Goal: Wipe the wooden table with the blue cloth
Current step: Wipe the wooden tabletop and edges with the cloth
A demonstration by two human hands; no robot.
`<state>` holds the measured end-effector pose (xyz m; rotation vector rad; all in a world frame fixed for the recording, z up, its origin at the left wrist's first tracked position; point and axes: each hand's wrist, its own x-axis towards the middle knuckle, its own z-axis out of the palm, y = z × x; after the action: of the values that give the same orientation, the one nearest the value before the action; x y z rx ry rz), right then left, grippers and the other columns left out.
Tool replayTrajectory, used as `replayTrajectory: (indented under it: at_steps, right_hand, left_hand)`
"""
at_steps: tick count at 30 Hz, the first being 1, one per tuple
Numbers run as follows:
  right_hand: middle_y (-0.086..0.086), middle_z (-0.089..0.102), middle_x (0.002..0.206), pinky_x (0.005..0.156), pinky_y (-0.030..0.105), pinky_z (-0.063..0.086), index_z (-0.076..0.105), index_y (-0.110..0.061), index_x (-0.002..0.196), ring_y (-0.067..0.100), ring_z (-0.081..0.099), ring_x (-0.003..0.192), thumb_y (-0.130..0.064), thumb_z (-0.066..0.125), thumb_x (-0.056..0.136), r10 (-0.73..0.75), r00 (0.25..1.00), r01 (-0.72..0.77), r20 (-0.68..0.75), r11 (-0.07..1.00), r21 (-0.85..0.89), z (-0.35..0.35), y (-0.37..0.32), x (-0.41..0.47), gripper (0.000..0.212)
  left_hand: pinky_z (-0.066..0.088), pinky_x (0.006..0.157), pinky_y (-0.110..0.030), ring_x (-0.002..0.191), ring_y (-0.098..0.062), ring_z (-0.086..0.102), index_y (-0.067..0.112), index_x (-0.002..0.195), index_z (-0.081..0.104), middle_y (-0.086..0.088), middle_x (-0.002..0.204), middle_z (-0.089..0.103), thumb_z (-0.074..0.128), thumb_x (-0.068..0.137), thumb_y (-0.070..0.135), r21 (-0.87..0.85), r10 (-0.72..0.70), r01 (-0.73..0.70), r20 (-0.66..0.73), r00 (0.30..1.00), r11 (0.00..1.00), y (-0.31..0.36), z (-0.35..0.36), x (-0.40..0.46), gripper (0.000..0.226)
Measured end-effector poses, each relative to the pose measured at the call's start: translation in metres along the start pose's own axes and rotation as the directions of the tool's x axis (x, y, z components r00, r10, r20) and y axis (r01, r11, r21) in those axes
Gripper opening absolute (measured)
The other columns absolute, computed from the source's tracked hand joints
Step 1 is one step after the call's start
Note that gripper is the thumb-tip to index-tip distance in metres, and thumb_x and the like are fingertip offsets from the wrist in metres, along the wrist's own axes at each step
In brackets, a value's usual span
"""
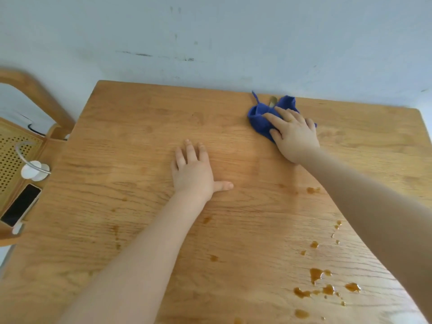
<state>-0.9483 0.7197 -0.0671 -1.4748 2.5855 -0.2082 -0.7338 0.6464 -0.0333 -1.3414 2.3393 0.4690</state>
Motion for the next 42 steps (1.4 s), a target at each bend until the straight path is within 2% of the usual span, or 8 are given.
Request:
replayTrajectory:
  at_steps: [6,12,17,20,24,29,33,42]
  right_hand:
    - [-0.002,0.038,0.148,0.101,0.047,0.024,0.046,-0.038,0.132,0.029,0.031,0.137,-0.047,0.019,0.087,-0.272,0.960,0.270,0.070,0.962,0.040,0.003,0.004,-0.063,0.054]
    - [-0.002,0.032,0.151,0.106,0.047,0.021,0.042,-0.036,0.136,0.024,0.023,0.139,-0.034,0.039,0.096,-0.046,0.998,0.048,-0.042,0.998,0.049,0.001,0.034,0.016,0.040]
    - [0.001,0.025,0.154,0.109,0.050,0.017,0.036,-0.037,0.138,0.026,0.018,0.141,-0.034,0.036,0.096,0.010,1.000,-0.011,0.016,0.999,0.040,-0.007,0.040,0.023,0.042]
    - [0.004,0.035,0.149,0.105,0.051,0.022,0.044,-0.035,0.134,0.030,0.028,0.137,-0.035,0.036,0.093,-0.141,0.990,0.141,-0.008,0.990,0.021,0.000,0.032,-0.025,0.042]
    - [0.002,0.042,0.145,0.101,0.052,0.027,0.047,-0.037,0.132,0.031,0.036,0.133,-0.046,0.020,0.085,-0.395,0.917,0.393,0.058,0.919,0.037,0.000,0.038,-0.050,0.055]
    - [0.000,0.035,0.149,0.105,0.046,0.020,0.042,-0.039,0.135,0.027,0.026,0.138,-0.040,0.032,0.093,-0.140,0.989,0.143,-0.057,0.988,0.059,-0.002,0.057,0.021,0.043]
    - [0.001,0.028,0.152,0.110,0.048,0.015,0.033,-0.039,0.139,0.026,0.020,0.139,-0.033,0.033,0.096,-0.037,0.999,0.037,0.008,0.998,0.053,-0.009,0.057,0.048,0.043]
    - [-0.001,0.038,0.148,0.103,0.048,0.023,0.043,-0.040,0.134,0.029,0.031,0.135,-0.048,0.014,0.082,-0.398,0.914,0.395,0.075,0.917,0.053,-0.009,0.058,-0.037,0.060]
  left_hand:
    - [0.001,0.116,-0.043,0.145,-0.030,-0.007,0.021,0.150,0.001,-0.006,0.158,-0.007,0.064,0.077,0.055,0.039,0.084,-0.081,-0.080,0.993,0.996,0.016,-0.004,-0.008,0.103]
    - [0.000,0.116,-0.042,0.144,-0.028,-0.012,0.016,0.147,0.022,-0.008,0.156,-0.017,0.053,0.089,0.045,0.114,0.238,-0.218,-0.199,0.951,0.969,0.043,0.007,-0.026,0.072]
    - [-0.001,0.116,-0.037,0.144,-0.023,-0.013,0.017,0.149,0.010,-0.006,0.156,-0.018,0.056,0.077,0.064,0.041,0.251,-0.248,-0.127,0.960,0.968,0.058,0.012,-0.036,0.098]
    - [-0.004,0.116,-0.042,0.143,-0.028,-0.016,0.016,0.150,0.006,-0.011,0.155,-0.020,0.061,0.069,0.067,0.182,0.267,-0.250,-0.076,0.961,0.951,0.068,0.013,-0.030,0.110]
    - [0.000,0.117,-0.040,0.144,-0.027,-0.015,0.014,0.149,-0.009,-0.013,0.154,-0.024,0.069,0.066,0.062,0.176,0.225,-0.235,0.076,0.971,0.956,0.080,0.004,-0.013,0.124]
    - [0.000,0.117,-0.035,0.143,-0.021,-0.020,0.016,0.147,-0.019,-0.008,0.151,-0.032,0.073,0.064,0.057,0.105,0.240,-0.256,0.145,0.960,0.961,0.077,0.004,-0.003,0.130]
    - [-0.007,0.115,-0.030,0.142,-0.019,-0.021,0.018,0.146,-0.019,-0.008,0.151,-0.032,0.071,0.063,0.061,0.106,0.266,-0.278,0.117,0.957,0.955,0.072,0.008,-0.003,0.130]
    - [-0.003,0.119,-0.033,0.144,-0.020,-0.018,0.017,0.148,-0.015,-0.009,0.152,-0.029,0.074,0.061,0.059,0.100,0.234,-0.245,0.115,0.965,0.964,0.078,0.003,-0.007,0.131]
